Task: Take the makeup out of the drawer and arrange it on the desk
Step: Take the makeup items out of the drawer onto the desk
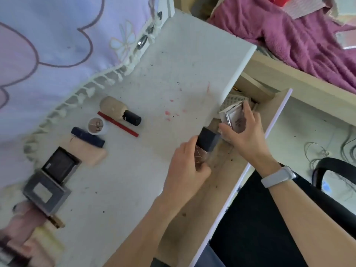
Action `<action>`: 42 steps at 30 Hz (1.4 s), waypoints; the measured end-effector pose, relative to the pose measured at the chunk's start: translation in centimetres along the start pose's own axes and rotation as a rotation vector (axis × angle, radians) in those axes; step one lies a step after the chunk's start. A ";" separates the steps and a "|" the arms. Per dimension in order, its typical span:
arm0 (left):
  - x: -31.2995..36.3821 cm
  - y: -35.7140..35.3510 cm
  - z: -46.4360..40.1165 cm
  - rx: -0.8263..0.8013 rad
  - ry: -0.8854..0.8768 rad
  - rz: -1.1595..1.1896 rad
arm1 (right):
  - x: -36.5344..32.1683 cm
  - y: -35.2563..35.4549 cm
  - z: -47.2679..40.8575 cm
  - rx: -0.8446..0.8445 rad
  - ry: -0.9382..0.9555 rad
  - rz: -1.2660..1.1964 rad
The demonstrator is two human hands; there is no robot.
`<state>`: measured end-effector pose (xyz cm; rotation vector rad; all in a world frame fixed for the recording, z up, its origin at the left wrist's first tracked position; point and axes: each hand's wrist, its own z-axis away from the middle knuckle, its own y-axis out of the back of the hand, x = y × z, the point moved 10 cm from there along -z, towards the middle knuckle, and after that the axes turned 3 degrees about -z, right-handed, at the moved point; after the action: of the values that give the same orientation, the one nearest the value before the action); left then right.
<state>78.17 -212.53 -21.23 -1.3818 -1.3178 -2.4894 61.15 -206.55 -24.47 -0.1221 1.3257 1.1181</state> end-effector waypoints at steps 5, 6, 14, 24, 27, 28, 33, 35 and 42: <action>-5.6 5.9 3.4 0.078 0.100 -0.151 | -3.8 -5.7 3.8 -0.150 0.170 0.152; -6.7 6.6 4.3 0.073 0.114 -0.196 | -4.7 -7.0 4.5 -0.188 0.237 0.218; -10.0 10.5 9.5 0.057 -0.099 -0.650 | -9.8 -17.5 10.7 -0.542 0.798 0.705; -14.6 13.0 12.3 0.184 0.067 -0.549 | -12.0 -24.8 12.9 -0.787 0.895 0.744; -16.0 12.5 14.1 0.232 0.159 -0.447 | -12.6 -24.6 13.4 -0.702 0.904 0.725; -16.5 12.1 14.5 0.231 0.195 -0.410 | -12.6 -24.5 13.6 -0.676 0.904 0.723; -17.5 11.3 14.5 0.221 0.280 -0.352 | -12.3 -25.0 15.1 -0.695 0.930 0.658; -17.5 11.9 14.3 0.258 0.298 -0.279 | -12.3 -25.6 15.6 -0.723 0.961 0.659; -15.7 12.4 13.8 0.269 0.314 -0.372 | -12.5 -22.0 15.4 -0.604 0.962 0.503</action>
<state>102.06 -217.07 -20.41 -0.7104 -1.8772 -2.4693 89.25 -215.10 -20.67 -0.9006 1.8527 2.0096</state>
